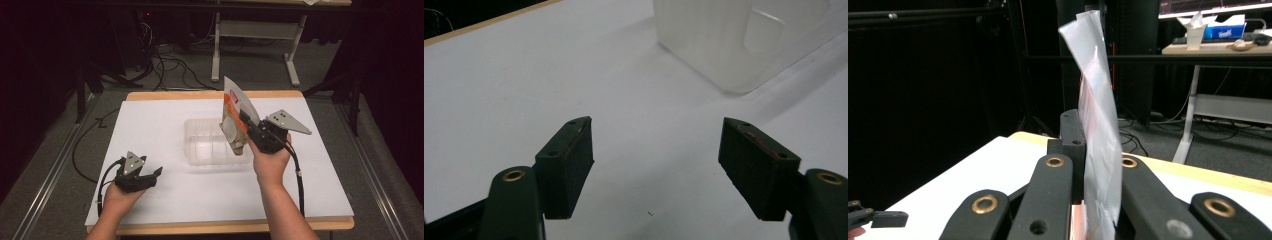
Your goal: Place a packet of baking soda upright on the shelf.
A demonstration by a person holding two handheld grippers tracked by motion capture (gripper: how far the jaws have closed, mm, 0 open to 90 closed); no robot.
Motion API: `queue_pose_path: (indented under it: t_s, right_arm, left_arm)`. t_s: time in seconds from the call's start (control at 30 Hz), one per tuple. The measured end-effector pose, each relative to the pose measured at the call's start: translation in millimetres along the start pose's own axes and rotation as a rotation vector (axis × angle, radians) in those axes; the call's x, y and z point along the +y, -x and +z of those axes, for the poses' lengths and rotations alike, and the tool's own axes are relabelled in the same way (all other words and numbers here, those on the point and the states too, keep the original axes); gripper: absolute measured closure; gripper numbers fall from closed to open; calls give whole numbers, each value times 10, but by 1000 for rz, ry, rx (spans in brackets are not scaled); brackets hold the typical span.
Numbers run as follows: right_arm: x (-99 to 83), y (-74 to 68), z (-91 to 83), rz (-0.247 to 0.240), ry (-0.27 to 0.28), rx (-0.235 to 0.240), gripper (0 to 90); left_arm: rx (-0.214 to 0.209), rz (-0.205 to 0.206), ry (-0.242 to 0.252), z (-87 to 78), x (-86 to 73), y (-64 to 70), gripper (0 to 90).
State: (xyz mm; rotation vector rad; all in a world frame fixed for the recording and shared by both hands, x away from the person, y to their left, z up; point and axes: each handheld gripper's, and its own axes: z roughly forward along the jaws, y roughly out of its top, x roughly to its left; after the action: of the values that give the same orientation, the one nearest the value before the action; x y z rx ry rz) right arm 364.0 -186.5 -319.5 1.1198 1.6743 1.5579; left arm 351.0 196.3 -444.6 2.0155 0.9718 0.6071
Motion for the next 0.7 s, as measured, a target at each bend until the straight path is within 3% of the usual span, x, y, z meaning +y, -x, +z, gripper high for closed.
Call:
queue_pose_path:
  t_s: [0.23, 0.4, 0.57, 0.7]
  right_arm:
    - [-72, -27, 211, 6, -24, -9, 900]
    - [-161, -36, 411, -13, -53, -26, 900]
    - [-207, -49, 502, -23, -63, -31, 900]
    - [-255, -69, 586, -57, -66, -34, 900]
  left_arm:
    - [-4, 1, 4, -4, 7, -12, 303]
    - [-7, -3, 6, -7, 6, -24, 303]
    - [-7, -3, 6, -6, 6, -29, 304]
    - [-5, -9, 5, -5, 4, -43, 303]
